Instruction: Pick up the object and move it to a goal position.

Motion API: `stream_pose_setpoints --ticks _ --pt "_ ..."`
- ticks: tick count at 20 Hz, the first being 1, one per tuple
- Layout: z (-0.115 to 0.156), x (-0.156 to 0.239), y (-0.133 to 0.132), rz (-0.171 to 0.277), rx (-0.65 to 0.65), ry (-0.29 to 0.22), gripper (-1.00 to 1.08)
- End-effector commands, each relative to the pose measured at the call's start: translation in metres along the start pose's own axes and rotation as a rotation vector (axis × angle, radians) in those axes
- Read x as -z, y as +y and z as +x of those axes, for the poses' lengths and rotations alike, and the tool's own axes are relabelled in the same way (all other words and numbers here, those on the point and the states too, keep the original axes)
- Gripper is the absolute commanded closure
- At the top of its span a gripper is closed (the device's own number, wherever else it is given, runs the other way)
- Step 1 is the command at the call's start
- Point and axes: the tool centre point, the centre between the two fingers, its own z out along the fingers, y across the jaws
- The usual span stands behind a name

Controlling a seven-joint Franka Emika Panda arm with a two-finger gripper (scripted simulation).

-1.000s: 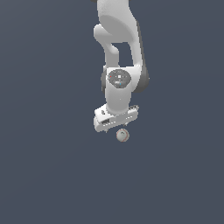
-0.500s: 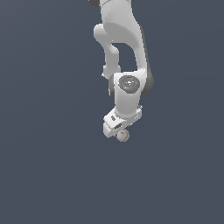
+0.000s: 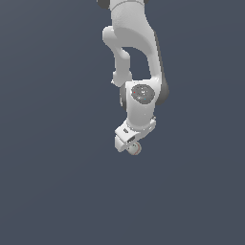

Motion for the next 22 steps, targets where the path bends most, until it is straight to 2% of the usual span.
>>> stream_pose_setpoints --ticks 1,8,13,14,22 --pt "0.0 -0.007 -0.001 0.001 0.001 -0.001 -0.92" --pt "-0.001 -0.041 -0.001 0.001 0.005 0.0 -0.92" --pt "0.0 -0.047 -0.001 0.0 0.006 0.0 -0.92" --pt "0.0 -0.047 -0.001 0.0 0.006 0.0 1.08" --pt "0.0 -0.047 -0.001 0.0 0.006 0.0 1.08"
